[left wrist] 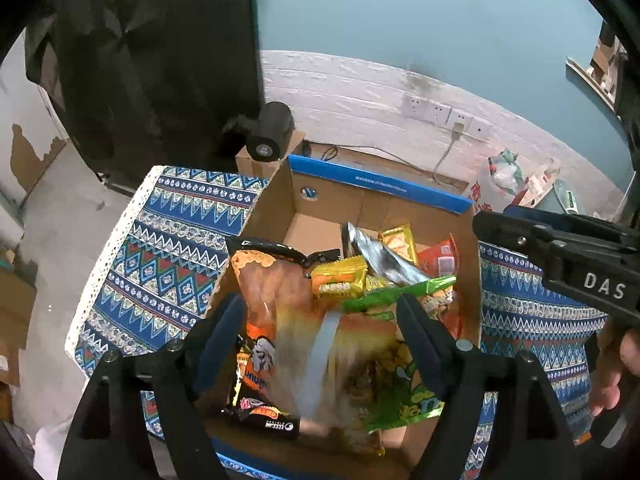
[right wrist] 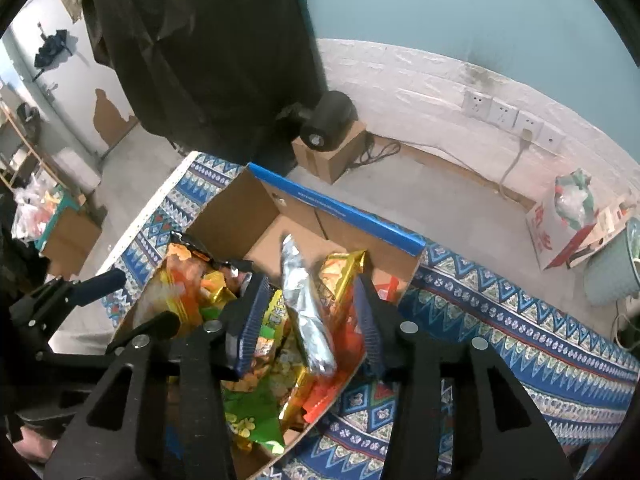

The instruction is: Organize snacks

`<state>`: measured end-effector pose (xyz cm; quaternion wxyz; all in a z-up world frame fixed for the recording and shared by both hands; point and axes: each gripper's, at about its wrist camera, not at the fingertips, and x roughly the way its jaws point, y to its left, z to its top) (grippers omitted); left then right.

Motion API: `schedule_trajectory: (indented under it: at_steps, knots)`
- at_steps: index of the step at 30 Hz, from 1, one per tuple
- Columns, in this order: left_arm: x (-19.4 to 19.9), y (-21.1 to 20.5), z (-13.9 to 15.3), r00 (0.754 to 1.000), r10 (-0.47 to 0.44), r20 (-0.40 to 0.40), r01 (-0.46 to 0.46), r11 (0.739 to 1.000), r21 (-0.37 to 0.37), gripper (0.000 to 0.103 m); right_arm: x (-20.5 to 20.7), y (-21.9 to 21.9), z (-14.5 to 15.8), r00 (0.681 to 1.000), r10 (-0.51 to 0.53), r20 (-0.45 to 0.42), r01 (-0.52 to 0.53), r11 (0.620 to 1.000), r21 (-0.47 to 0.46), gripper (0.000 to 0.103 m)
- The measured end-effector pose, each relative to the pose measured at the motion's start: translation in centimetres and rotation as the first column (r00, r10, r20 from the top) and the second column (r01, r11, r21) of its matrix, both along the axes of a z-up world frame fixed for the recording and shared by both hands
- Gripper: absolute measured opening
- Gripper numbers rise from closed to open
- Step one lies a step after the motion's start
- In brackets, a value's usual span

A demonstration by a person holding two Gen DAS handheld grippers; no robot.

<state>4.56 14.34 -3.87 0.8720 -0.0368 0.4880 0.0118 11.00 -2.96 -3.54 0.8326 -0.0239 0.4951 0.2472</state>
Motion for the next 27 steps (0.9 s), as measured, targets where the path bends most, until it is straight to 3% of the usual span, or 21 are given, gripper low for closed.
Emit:
schedule_trajectory:
  at_steps: [2,10,27]
  knots:
    - [-0.3,-0.3,0.4,1.000,-0.010,0.001,0.010,1.000,0.010,0.081,-0.3,-0.3,0.4,1.000,-0.010,0.002,0.010,1.000,0.004,0.058]
    - [-1.9,-1.9,2.9,0.998,-0.045,0.048,0.043,0.998,0.050,0.088,-2.2,-2.0,2.1,0.998,-0.042,0.054,0.044,0.999,-0.030,0.075]
    - [-4.2,-4.2,6.8,0.986,-0.088,0.143,0.068,0.988,0.139,0.094,-6.0,-5.9,5.1,0.986,-0.096,0.140,0.107,0.992,-0.073,0.077]
